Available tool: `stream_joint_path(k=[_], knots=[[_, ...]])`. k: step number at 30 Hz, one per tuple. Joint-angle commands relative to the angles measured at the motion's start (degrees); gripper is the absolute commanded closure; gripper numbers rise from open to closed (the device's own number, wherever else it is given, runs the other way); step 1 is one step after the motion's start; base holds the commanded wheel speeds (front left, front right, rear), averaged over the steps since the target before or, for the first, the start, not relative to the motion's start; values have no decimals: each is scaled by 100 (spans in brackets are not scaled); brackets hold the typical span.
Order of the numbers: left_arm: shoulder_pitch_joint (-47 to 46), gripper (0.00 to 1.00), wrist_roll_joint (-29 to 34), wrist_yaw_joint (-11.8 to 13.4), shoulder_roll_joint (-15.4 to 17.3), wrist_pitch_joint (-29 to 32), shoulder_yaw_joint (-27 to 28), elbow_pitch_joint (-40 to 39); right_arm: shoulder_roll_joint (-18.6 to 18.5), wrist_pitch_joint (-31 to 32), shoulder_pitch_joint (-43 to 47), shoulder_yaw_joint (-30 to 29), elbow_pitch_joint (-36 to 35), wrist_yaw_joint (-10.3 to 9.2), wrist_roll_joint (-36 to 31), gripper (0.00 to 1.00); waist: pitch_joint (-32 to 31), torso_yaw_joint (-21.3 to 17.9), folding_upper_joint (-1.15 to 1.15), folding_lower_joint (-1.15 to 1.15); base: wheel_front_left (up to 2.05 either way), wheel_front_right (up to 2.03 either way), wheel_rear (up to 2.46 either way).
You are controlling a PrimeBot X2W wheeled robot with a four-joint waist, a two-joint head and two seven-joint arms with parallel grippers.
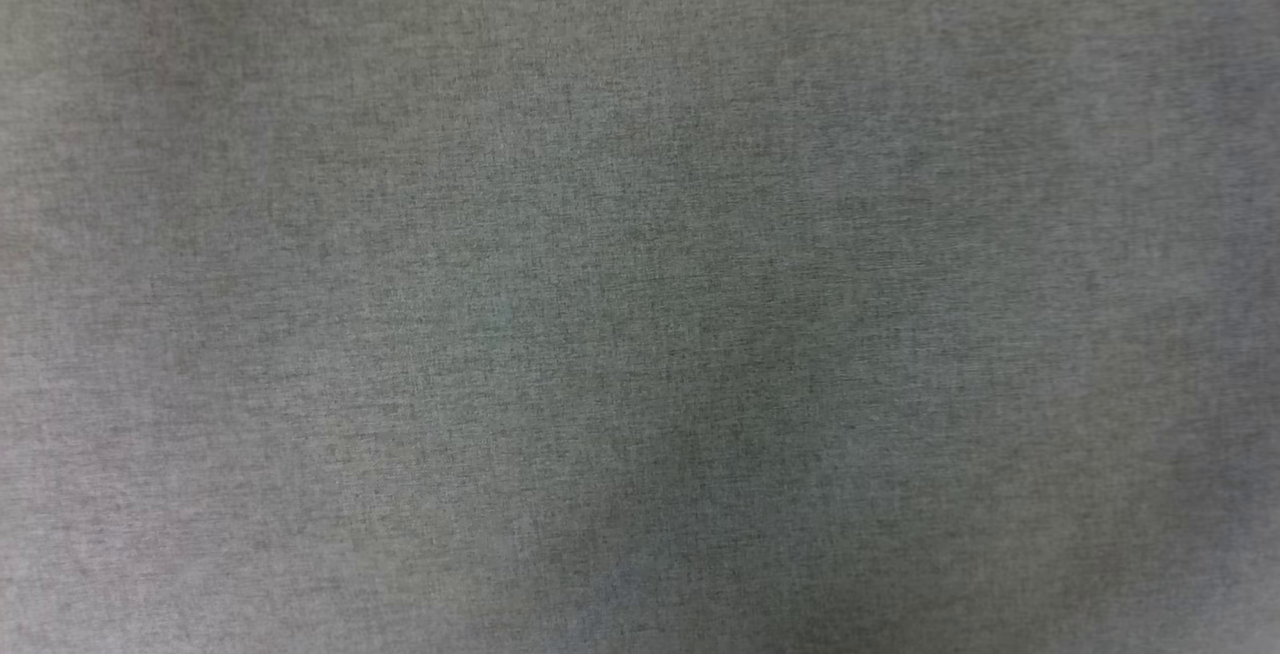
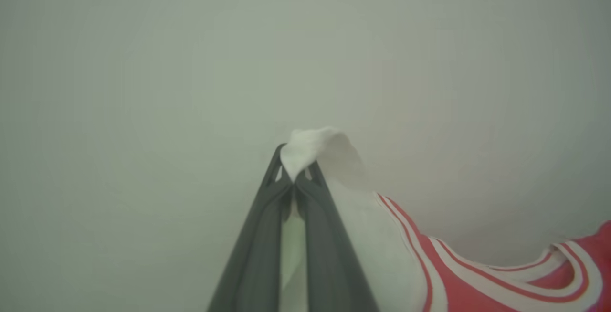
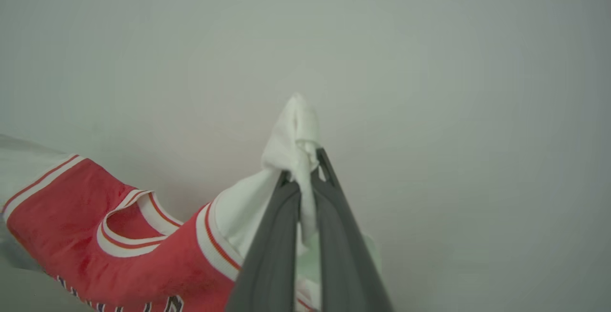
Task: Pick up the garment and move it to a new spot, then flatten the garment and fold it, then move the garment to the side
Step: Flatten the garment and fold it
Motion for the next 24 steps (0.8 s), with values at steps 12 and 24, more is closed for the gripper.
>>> stream_joint_path(k=[12,24], knots=[[1040,100,-496,-350,-436,-311,7,1401,176,-205,785,1225,1291,-3,704,100,-442,160,0,-1,0,0,0],[3271,100,-995,-863,-675,-593,20,2287,-252,-280,3218,2056,1086,-4,1727,100,-1986,264,0,-1,0,0,0]])
